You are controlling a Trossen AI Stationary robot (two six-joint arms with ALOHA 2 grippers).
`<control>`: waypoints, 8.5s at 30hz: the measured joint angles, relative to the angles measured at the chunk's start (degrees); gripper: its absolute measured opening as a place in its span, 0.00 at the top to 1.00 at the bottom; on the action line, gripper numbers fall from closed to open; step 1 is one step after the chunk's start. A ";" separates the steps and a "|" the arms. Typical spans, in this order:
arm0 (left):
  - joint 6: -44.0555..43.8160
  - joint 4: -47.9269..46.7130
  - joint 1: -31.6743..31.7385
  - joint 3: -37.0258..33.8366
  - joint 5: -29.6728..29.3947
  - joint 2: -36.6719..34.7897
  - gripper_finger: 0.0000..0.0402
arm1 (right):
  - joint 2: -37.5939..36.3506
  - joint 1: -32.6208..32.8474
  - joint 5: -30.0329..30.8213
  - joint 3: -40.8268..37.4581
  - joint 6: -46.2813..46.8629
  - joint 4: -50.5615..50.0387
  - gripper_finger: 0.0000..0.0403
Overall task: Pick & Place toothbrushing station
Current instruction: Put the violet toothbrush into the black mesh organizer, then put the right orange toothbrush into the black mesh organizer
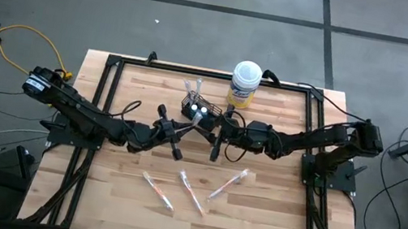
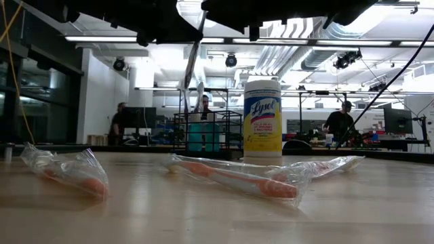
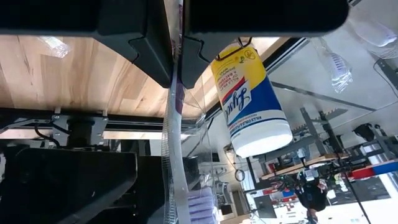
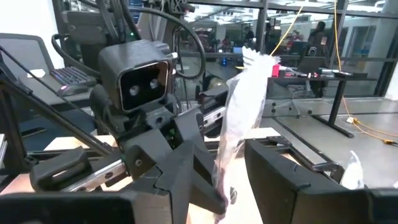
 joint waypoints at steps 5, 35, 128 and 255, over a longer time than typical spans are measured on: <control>0.21 1.23 0.04 0.00 1.22 0.00 0.99 | 0.00 -0.14 -0.02 0.00 -0.04 0.01 0.66; 1.86 1.63 0.15 -0.02 1.54 0.00 0.99 | 0.00 -2.27 -7.17 0.00 1.03 0.02 0.98; 6.64 2.54 -15.56 -0.04 -21.54 -0.07 0.71 | 15.54 -22.82 -15.63 13.94 0.80 -8.07 0.99; -17.42 -13.85 -17.16 -0.04 1.74 -0.04 0.71 | 3.06 6.22 -19.80 13.90 2.63 -71.90 0.71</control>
